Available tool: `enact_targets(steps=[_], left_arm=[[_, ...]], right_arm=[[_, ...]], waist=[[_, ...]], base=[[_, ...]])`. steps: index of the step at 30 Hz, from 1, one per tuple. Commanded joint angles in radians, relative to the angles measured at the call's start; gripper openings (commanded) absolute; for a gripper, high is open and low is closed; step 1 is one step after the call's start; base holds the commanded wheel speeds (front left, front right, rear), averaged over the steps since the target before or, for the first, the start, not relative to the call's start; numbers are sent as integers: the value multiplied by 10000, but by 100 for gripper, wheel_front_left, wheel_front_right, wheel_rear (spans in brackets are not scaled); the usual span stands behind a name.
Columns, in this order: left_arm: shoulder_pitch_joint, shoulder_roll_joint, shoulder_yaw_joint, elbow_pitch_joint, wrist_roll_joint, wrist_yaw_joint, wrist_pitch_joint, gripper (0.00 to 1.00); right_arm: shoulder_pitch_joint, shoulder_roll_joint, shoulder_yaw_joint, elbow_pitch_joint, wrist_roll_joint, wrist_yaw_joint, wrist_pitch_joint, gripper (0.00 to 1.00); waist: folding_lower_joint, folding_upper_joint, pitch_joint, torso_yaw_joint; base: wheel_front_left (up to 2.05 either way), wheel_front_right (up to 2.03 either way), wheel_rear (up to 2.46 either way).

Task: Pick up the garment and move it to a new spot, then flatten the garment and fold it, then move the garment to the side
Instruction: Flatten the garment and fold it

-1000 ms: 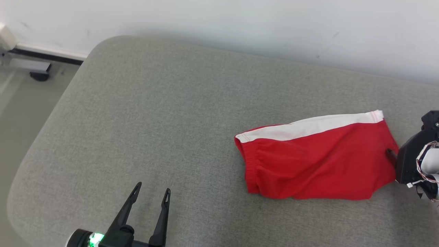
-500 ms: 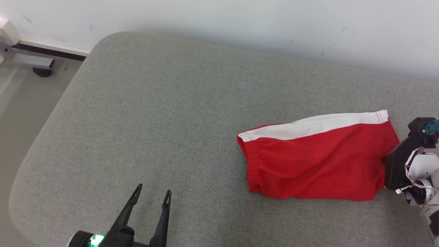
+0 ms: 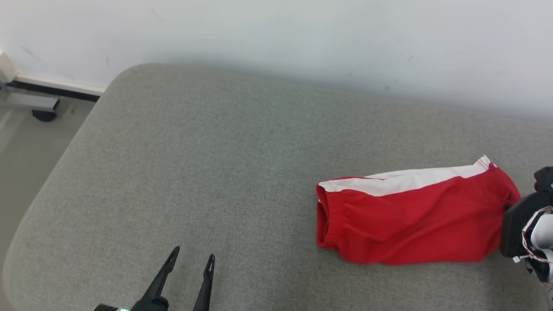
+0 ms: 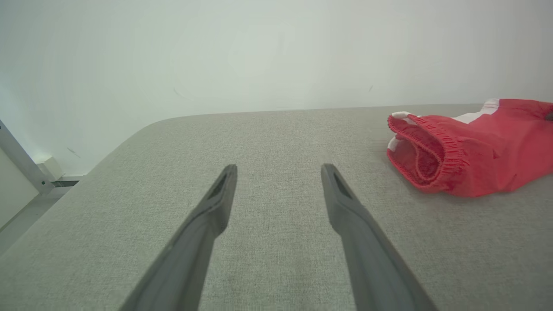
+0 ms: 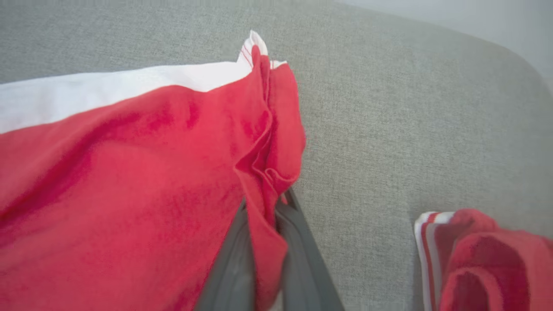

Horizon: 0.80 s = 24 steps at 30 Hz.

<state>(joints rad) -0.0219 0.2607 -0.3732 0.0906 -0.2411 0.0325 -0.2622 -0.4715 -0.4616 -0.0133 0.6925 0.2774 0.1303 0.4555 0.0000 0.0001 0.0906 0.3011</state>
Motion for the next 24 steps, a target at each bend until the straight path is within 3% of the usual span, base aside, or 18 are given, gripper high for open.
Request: enact_targets(steps=[1, 14, 24], left_arm=[[217, 96, 32, 34, -87, -30, 25, 100], [868, 345, 4, -197, -380, 20, 394, 100], [883, 268, -215, -246, -446, 34, 518, 100]], right_arm=[[261, 101, -134, -188, -208, 3, -104, 0], [1742, 711, -1057, -2171, -1671, 3, 86, 0], [1965, 952, 1351, -3924, -1197, 3, 255, 0]], waist=[[0, -1, -286, -205], [0, -1, -944, -757], [0, -1, -1227, -849]], base=[[0, 0, 0], [0, 0, 0], [0, 0, 0]])
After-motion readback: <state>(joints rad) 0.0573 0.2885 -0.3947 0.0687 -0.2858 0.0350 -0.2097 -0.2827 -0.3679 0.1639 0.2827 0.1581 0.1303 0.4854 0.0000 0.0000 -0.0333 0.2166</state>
